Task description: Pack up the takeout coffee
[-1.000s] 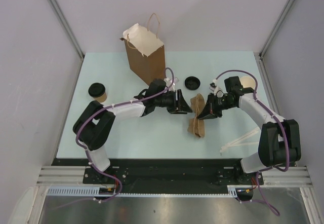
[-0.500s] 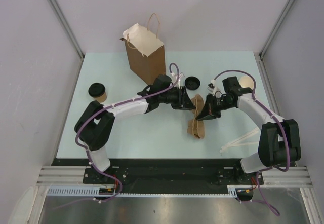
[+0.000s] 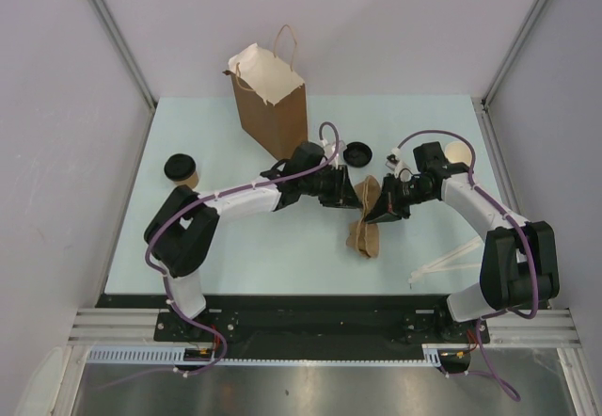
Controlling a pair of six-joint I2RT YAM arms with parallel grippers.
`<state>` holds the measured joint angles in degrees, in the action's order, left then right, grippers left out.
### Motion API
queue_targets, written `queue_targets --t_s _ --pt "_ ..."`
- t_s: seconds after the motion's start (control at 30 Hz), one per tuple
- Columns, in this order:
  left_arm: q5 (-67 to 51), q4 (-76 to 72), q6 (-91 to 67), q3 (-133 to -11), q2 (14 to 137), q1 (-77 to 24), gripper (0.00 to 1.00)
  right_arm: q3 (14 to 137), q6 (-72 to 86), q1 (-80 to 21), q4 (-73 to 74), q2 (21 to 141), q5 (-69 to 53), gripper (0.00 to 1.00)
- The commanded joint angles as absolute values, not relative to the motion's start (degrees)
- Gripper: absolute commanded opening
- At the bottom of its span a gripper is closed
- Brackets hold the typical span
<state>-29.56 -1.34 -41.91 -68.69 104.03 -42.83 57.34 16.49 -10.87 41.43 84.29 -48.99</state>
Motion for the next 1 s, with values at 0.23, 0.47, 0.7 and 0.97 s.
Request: queue_targets --t_s 0.23,0.47,0.7,0.97 --pt "-31.0 -4.7 -41.7 -70.1 103.9 -43.6 0.34 57.7 17.0 -11.3 40.4 82.9 -50.4 0.0" --pt "-33.1 -7.7 -43.4 -68.1 103.3 -43.6 0.36 57.7 17.1 -11.0 40.6 83.1 -50.5 0.0" --pt "-31.0 -4.7 -42.0 -69.0 103.6 -43.6 0.31 57.7 17.1 -10.9 40.7 82.5 -51.0 0.0" --pt "-28.5 -1.9 -40.8 -70.7 104.7 -43.6 0.19 57.7 17.0 -11.7 40.7 82.1 -51.7 0.0"
